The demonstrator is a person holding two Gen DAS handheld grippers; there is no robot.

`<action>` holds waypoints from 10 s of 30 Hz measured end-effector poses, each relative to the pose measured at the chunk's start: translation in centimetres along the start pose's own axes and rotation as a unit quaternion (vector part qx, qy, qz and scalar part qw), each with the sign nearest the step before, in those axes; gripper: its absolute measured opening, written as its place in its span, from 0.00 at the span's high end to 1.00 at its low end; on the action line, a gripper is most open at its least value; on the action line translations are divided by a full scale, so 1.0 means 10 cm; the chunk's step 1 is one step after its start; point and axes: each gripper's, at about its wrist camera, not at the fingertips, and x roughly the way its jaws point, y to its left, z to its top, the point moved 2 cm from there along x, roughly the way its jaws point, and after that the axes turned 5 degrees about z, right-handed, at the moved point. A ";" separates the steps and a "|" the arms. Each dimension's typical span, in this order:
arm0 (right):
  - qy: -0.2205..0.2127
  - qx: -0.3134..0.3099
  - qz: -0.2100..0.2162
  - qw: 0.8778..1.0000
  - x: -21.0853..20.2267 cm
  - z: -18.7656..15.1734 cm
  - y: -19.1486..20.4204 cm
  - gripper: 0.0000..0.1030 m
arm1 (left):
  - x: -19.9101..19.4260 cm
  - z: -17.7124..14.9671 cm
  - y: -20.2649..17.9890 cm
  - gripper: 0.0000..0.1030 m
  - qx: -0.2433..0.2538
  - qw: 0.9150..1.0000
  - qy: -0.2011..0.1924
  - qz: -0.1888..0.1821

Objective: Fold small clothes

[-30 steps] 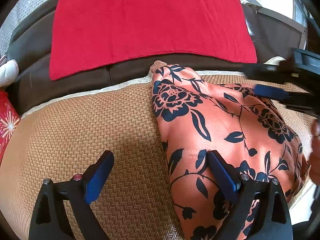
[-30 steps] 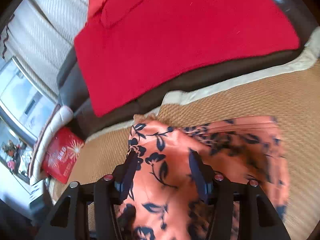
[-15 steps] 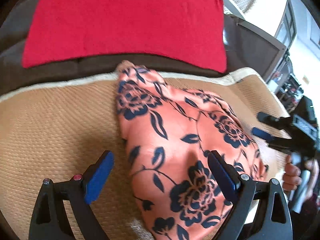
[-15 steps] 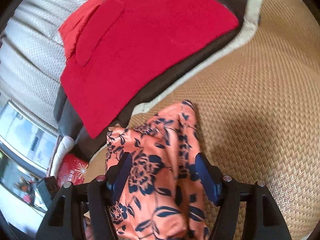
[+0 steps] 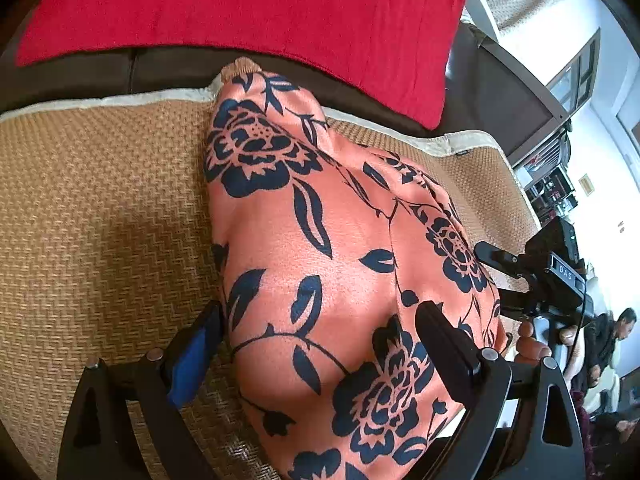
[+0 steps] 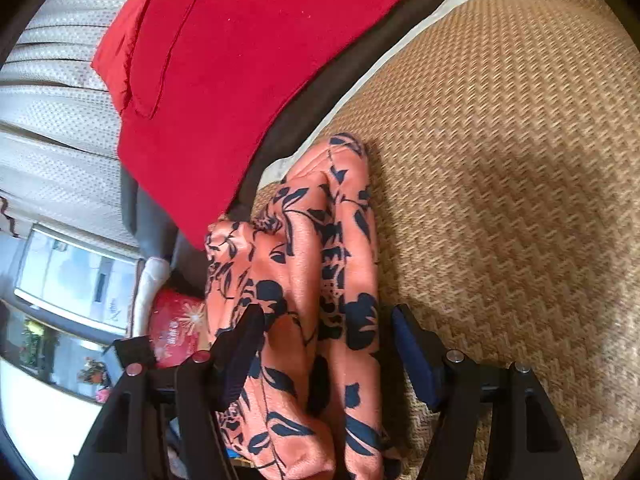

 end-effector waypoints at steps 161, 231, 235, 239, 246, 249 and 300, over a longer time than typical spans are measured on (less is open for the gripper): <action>0.033 -0.218 -0.196 0.955 0.51 -1.01 0.90 0.35 | -0.70 -1.49 -0.45 0.22 0.001 0.961 -0.028 0.275; 0.042 -0.218 -0.197 0.955 0.43 -0.94 1.21 0.47 | -0.83 -1.60 -0.57 0.13 0.034 0.928 -0.079 0.363; 0.010 -0.257 -0.196 0.946 0.07 -1.01 1.50 0.47 | -1.18 -1.82 -0.82 0.13 0.040 0.921 -0.117 0.369; -0.022 -0.313 -0.217 0.925 -0.31 -1.23 1.80 0.45 | -1.72 -1.97 -1.16 0.13 0.056 0.908 -0.168 0.380; -0.072 -0.380 -0.209 0.898 -0.93 -1.69 2.28 0.38 | -2.69 -2.09 -1.64 0.04 0.047 0.874 -0.261 0.407; -0.098 -0.395 -0.197 0.892 -1.18 -1.83 2.47 0.37 | -3.01 -2.12 -1.82 0.00 0.054 0.856 -0.296 0.421; -0.213 -0.419 -0.187 0.863 -2.22 -2.67 3.48 0.31 | -4.41 -2.58 -2.54 0.00 0.024 0.818 -0.385 0.426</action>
